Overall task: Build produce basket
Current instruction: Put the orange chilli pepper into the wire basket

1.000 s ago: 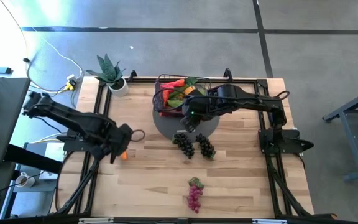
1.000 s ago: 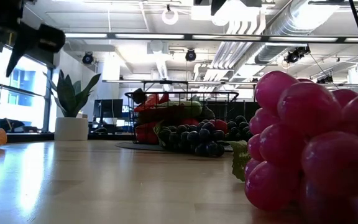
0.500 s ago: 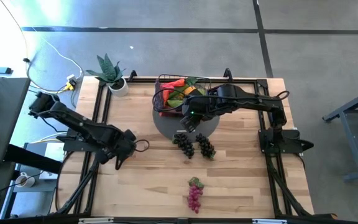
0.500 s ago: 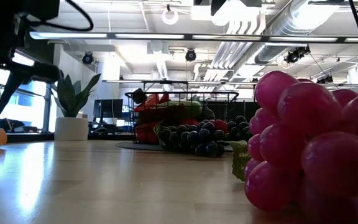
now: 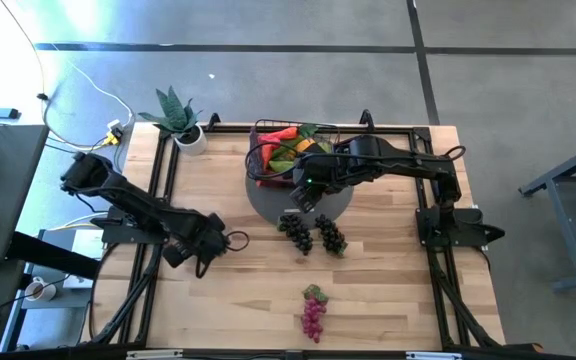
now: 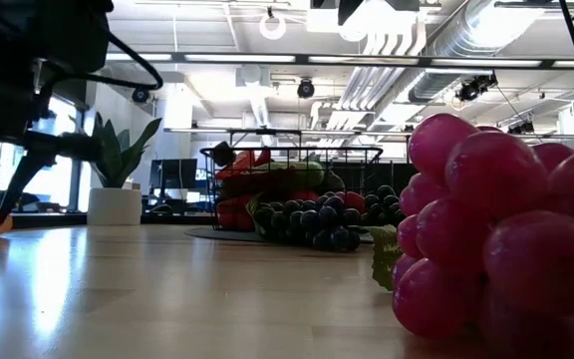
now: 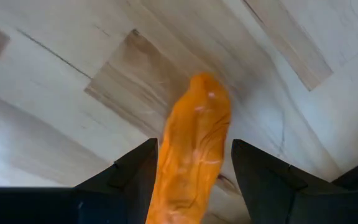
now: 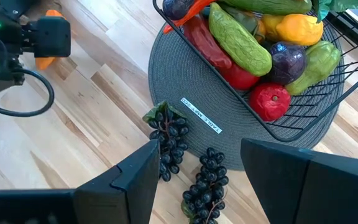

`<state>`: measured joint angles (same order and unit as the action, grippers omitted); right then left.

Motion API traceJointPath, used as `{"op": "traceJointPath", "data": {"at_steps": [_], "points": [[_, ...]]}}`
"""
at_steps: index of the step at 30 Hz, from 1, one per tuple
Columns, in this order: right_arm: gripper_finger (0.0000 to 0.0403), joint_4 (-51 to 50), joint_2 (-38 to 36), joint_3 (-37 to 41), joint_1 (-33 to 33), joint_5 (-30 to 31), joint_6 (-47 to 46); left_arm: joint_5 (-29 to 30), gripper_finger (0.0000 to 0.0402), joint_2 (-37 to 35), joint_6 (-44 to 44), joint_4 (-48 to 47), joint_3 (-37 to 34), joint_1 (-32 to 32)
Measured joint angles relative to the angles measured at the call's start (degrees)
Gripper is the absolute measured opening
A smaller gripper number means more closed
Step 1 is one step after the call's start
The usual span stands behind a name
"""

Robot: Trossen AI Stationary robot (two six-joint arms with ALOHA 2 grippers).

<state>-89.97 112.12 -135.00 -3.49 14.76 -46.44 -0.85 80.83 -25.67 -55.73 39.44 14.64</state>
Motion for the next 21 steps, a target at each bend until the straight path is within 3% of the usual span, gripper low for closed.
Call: {"op": "traceJointPath", "data": {"at_steps": [11,21], "points": [[0.0209,0.00,0.00,0.00,0.00,-0.01,-0.03,2.50,0.0189,5.62,2.98,3.42,0.02,1.98],[0.0209,0.00,0.01,0.00,0.00,-0.04,-1.43,4.42,0.0065,6.32,3.01,3.64,0.13,1.96]]}}
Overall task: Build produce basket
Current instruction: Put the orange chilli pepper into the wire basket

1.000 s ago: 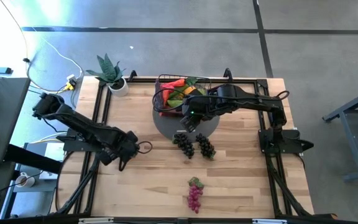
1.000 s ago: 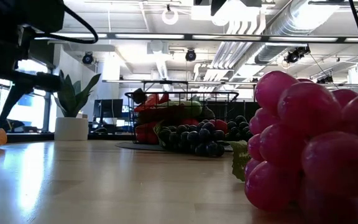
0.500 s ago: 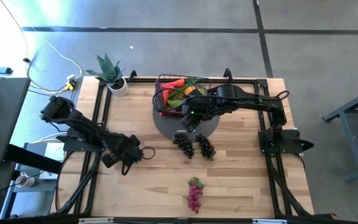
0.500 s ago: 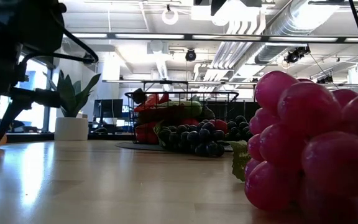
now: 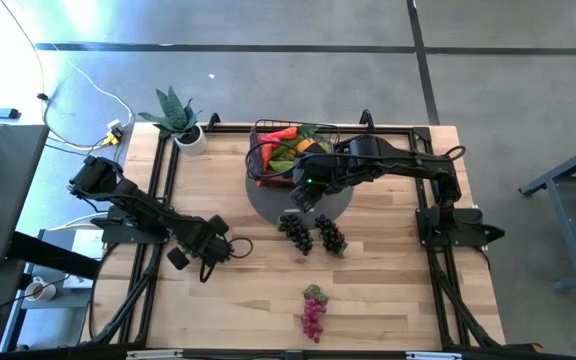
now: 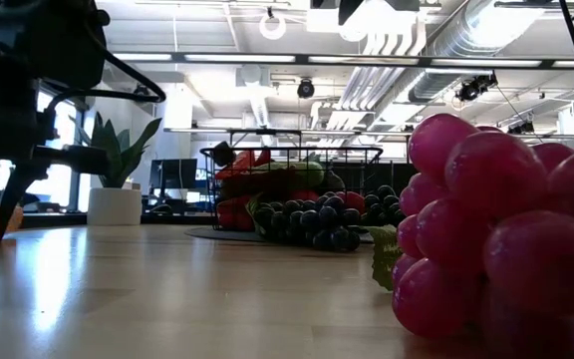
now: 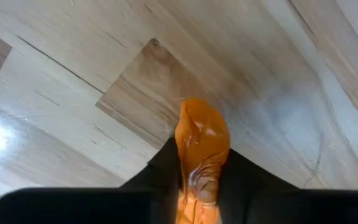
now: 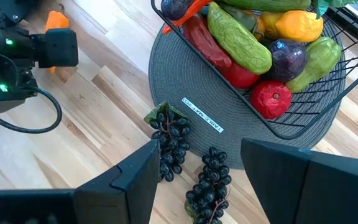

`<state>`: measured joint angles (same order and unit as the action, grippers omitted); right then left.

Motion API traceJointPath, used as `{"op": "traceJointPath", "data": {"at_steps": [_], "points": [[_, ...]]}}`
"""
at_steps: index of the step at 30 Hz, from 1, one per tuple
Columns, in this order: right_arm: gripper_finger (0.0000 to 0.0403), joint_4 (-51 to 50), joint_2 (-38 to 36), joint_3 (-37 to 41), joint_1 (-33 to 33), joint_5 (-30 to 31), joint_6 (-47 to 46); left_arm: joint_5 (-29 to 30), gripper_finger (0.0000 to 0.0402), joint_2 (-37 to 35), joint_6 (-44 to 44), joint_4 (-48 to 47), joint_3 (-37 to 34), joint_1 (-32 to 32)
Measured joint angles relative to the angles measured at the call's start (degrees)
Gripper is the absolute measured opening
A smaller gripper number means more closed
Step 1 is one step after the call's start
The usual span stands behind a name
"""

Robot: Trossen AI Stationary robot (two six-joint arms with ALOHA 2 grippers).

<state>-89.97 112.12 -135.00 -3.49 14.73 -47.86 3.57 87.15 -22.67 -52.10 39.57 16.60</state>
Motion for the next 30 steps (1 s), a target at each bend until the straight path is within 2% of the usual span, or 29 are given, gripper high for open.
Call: {"op": "traceJointPath", "data": {"at_steps": [4,11,22,30], "points": [[0.0209,0.01,-0.01,0.00,-0.29,-0.01,-0.41,0.04,0.0034,-0.02,0.00,-0.01,0.01,-0.21],[0.0209,0.00,-0.01,0.00,-1.22,-0.25,-3.16,-0.55,0.0043,0.15,-0.15,-0.35,2.16,-2.84],[0.0209,-0.02,-0.01,0.00,-3.13,-0.19,-6.34,-0.50,0.0040,0.09,-2.22,-0.37,6.94,-10.61],[0.0209,-0.02,-0.01,0.00,-5.55,1.27,-9.19,-0.35,0.0040,-4.10,-4.08,-0.12,11.25,-15.44]]}}
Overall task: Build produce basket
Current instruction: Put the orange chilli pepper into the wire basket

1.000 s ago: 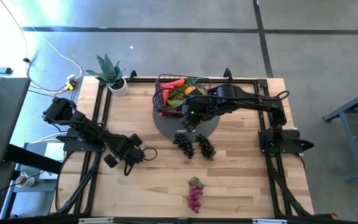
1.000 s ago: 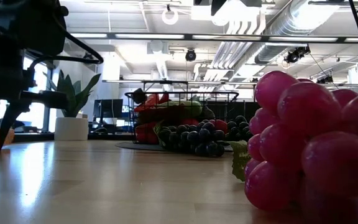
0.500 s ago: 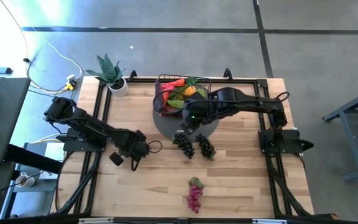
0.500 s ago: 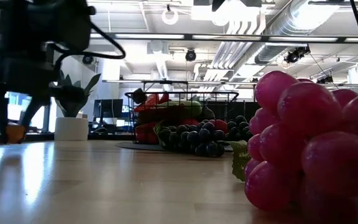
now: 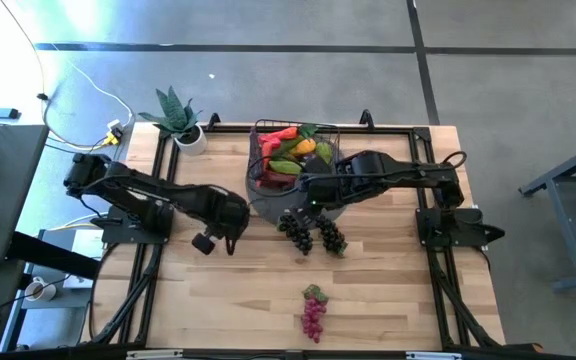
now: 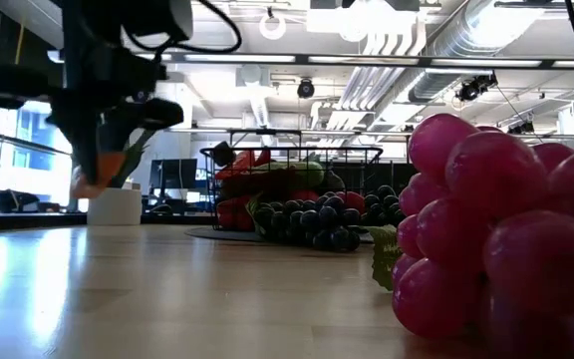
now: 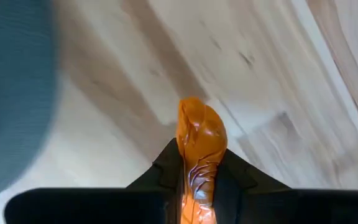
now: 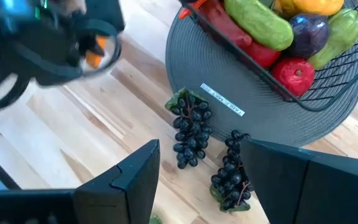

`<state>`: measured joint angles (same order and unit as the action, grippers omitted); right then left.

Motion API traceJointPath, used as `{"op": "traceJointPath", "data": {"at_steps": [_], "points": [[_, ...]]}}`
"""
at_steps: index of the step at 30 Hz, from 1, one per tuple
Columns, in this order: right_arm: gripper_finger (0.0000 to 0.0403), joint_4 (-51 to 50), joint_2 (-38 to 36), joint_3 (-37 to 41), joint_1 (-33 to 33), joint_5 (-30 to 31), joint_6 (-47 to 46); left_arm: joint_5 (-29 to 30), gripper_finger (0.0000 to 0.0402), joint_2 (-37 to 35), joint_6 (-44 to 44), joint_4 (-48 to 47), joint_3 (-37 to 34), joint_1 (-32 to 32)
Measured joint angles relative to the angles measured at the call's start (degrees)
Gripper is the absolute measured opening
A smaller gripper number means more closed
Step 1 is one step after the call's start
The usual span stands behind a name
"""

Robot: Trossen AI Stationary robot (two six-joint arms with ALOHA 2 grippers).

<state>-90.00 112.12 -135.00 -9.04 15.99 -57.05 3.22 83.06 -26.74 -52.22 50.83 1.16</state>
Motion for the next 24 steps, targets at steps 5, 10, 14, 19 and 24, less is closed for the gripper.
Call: {"op": "traceJointPath", "data": {"at_steps": [5,10,14,19,24], "points": [[0.0209,-0.14,-0.02,1.03,-1.55,0.06,-2.14,-0.02,0.0040,-3.50,0.02,0.92,2.31,-3.65],[0.0209,-0.03,0.00,2.98,-2.54,0.05,-4.37,-0.03,0.0040,-6.47,0.72,3.73,4.22,-7.68],[0.0209,-0.06,0.00,3.63,-2.67,0.08,-7.19,-0.03,0.0040,-8.34,1.08,7.97,5.52,-10.99],[0.0209,-0.01,0.00,3.63,-2.64,0.57,-9.55,-1.81,0.0040,-9.62,4.14,16.26,6.86,-15.72],[0.0209,-0.02,0.00,3.63,-2.64,1.85,-10.61,-5.44,0.0040,-9.61,8.04,25.44,7.00,-20.85]]}}
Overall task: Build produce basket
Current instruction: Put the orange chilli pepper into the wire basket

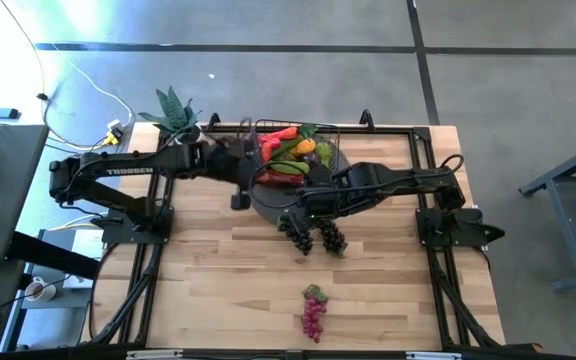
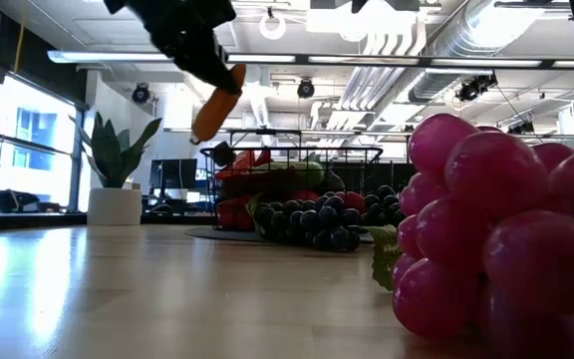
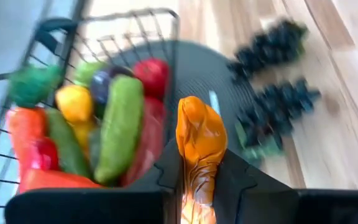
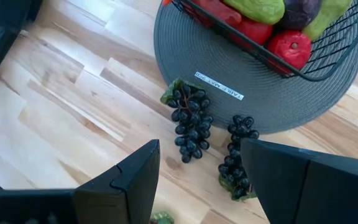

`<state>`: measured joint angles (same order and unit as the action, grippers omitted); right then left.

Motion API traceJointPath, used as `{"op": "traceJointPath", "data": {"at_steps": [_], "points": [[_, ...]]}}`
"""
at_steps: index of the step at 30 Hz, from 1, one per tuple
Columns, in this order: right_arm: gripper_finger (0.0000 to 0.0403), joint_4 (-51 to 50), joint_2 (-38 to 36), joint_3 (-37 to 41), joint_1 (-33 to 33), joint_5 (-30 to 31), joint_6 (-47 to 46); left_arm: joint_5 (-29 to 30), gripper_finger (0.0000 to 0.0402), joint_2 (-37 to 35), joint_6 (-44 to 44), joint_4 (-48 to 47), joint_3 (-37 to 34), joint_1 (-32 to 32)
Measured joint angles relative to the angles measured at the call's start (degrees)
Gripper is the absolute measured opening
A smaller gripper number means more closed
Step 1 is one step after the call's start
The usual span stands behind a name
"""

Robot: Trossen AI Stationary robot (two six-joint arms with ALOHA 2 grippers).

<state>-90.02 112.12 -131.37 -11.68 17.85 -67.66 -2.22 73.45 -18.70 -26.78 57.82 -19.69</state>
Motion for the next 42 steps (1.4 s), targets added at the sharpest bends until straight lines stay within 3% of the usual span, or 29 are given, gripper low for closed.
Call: {"op": "traceJointPath", "data": {"at_steps": [7,15,20,27,33,42], "points": [[0.0209,0.00,0.00,0.00,0.17,0.21,-0.92,-2.73,0.0040,0.00,6.67,8.71,-0.02,-5.90],[0.0209,0.00,0.00,0.00,1.66,1.66,-0.90,-2.80,0.0040,2.80,20.76,16.84,-0.02,-12.38],[0.0209,0.00,0.00,0.00,2.93,1.66,0.82,-7.59,0.0040,4.67,30.79,20.60,-0.04,-15.34],[0.0209,0.01,0.00,0.00,5.23,1.05,4.82,-9.39,0.0040,8.13,40.36,21.94,-0.04,-17.64],[0.0209,0.00,0.00,0.00,6.46,-1.97,9.67,-9.15,0.0045,11.19,43.67,22.33,-0.07,-18.21],[0.0209,0.00,0.00,0.00,6.84,-2.23,12.28,-8.95,0.0106,13.78,45.55,23.58,-0.09,-20.48]]}}
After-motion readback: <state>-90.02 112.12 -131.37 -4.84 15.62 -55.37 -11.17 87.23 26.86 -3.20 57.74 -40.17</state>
